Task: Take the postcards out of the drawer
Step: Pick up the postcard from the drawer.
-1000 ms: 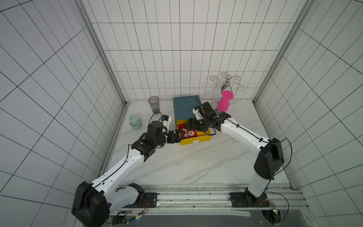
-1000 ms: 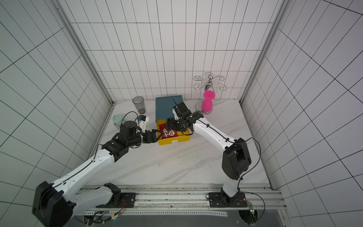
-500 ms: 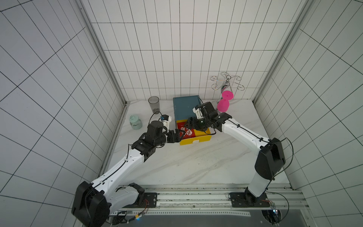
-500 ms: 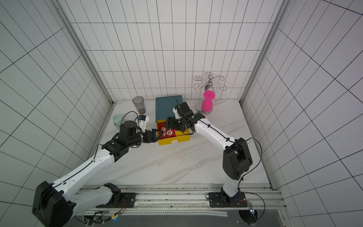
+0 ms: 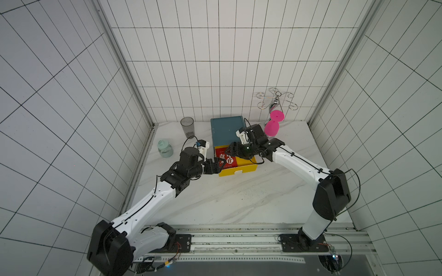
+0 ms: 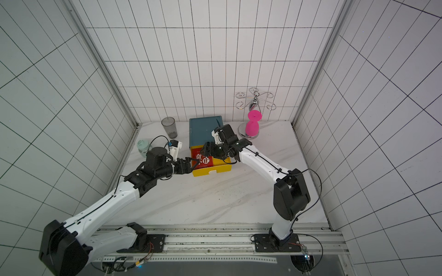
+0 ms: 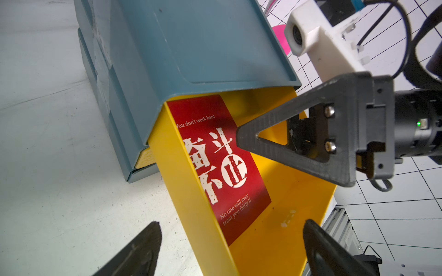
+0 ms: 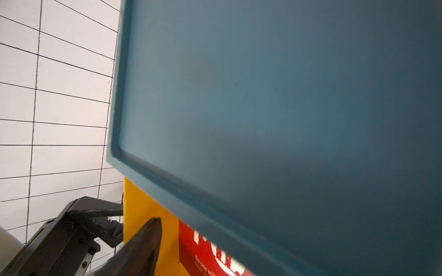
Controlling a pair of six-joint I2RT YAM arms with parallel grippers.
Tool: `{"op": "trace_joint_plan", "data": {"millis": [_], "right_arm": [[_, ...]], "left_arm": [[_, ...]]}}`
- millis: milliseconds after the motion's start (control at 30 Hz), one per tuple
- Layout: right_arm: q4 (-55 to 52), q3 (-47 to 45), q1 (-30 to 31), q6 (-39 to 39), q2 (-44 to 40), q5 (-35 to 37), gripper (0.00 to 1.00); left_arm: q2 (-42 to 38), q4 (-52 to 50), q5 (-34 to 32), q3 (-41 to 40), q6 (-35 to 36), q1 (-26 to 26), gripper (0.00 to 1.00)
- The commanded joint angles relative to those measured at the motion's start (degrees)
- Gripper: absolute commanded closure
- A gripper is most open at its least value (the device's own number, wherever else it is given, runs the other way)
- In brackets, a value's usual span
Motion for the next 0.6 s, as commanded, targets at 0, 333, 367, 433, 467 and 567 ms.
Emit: {"op": "trace_joint_plan", "data": {"millis": [0, 333, 367, 433, 467, 567], "right_arm": [[2.58, -1.71, -0.46, 0.74, -2.20, -1.72, 0.25], [5.86, -2.85, -0.83, 2.13, -3.41, -2.70, 0.27], [6.24, -3.03, -0.86, 2.31, -3.64, -2.80, 0.27], [7.26, -3.59, -1.00, 2.84, -3.99, -3.17, 0.27], [7.64, -3.78, -1.12, 3.22, -4.12, -3.34, 0.27], [9.10, -4.63, -1.43, 4.23, -4.63, -3.70, 0.27]], "left_arm": [[-0.31, 1.05, 0.27, -0.66, -0.15, -0.15, 0.09], [-0.63, 0.96, -0.20, -1.10, -0.53, -0.12, 0.09], [-0.64, 0.91, -0.22, -1.08, -0.42, -0.20, 0.09], [-0.77, 0.88, -0.22, -1.10, -0.44, -0.19, 0.09], [-0.72, 0.75, -0.23, -1.09, -0.44, -0.20, 0.09], [-0.72, 0.87, -0.31, -1.19, -0.57, -0.17, 0.09]]}}
